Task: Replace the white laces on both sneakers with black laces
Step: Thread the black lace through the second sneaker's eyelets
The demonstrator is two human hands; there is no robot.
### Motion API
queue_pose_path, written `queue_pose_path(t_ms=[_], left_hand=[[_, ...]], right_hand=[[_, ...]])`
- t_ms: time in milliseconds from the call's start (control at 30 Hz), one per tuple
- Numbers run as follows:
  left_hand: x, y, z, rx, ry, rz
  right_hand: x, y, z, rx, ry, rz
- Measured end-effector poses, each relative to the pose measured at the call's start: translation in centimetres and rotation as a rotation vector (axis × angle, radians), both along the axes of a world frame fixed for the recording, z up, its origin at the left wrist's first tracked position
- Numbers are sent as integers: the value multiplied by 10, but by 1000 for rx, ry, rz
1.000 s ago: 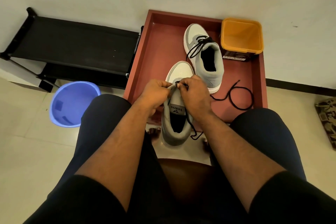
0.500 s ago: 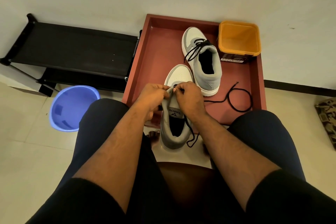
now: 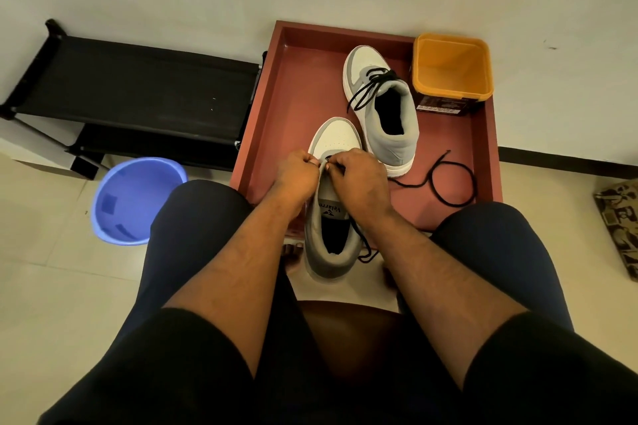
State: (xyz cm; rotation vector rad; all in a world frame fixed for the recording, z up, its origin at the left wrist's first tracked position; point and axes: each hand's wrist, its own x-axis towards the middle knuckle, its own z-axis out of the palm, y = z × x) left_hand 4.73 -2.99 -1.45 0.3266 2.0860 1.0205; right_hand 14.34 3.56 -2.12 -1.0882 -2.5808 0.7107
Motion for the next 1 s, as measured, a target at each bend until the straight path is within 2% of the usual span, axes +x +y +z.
queue_pose_path(t_ms=[67,167,233,300,433,533,700,767,867,1000], left_hand=[[-3,1,1,45,-175,168],[-9,-1,15,277,-456,503],[-13,-2,21,444,-542,612],[-16,-4,26,576,-559,680],[-25,-10,41,828,-413,795],[-29,-18,55,969,-255,751],[-27,-30,66,1081,116,521],[-26,-30,63,1073,284,475],[-25,-27,57,963,448,470],[-18,-20,46,575,431,301]], right_hand=[[3,1,8,67,-66,57],[12,2,25,107,-140,53],[22,1,37,55,-107,28],[32,-2,45,-100,-43,-19],[46,-5,51,-408,31,-64],[50,-9,54,-607,111,-54],[45,-12,37,-591,77,57],[42,-12,32,-459,58,80],[31,-13,32,-136,-4,148],[15,-10,35,-76,-125,268]])
